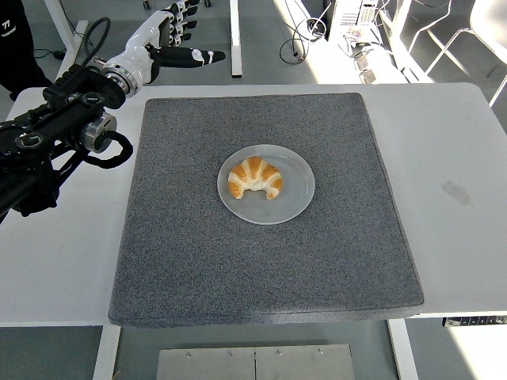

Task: Place the bread on the plate

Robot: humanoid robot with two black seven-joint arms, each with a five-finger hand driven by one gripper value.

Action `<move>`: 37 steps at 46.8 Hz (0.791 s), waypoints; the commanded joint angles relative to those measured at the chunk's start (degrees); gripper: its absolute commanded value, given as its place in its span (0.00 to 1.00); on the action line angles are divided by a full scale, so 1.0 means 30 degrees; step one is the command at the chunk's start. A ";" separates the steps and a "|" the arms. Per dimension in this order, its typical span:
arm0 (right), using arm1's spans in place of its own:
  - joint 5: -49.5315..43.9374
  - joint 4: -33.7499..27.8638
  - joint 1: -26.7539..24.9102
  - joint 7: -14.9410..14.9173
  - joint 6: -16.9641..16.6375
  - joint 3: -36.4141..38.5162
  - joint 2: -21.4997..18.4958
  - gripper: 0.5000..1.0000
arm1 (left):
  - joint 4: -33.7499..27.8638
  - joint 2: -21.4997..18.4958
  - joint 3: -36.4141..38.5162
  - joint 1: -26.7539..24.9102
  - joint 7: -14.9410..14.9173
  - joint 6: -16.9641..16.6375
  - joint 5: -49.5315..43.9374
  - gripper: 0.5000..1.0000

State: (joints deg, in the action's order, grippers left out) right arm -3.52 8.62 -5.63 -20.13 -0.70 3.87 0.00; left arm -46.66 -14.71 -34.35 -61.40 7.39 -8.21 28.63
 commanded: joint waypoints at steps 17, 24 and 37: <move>0.0001 -0.0001 0.0000 0.0000 0.0000 0.0000 0.0000 1.00 | 0.2751 -0.0018 -0.1001 0.0048 0.4186 0.0218 -0.6844 0.94; 0.0001 -0.0001 0.0000 0.0000 0.0000 0.0000 0.0000 1.00 | 0.3512 0.0070 -0.1438 0.0019 0.4274 0.0247 -0.8662 0.94; 0.0001 -0.0001 0.0000 0.0000 0.0000 0.0000 0.0000 1.00 | 0.4509 0.0686 -0.3431 0.0545 0.4245 0.0803 -0.8957 0.94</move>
State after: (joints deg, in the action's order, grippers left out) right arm -3.51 8.62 -5.63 -20.12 -0.70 3.87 0.00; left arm -33.29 -12.68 -43.69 -60.40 20.18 -6.35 1.75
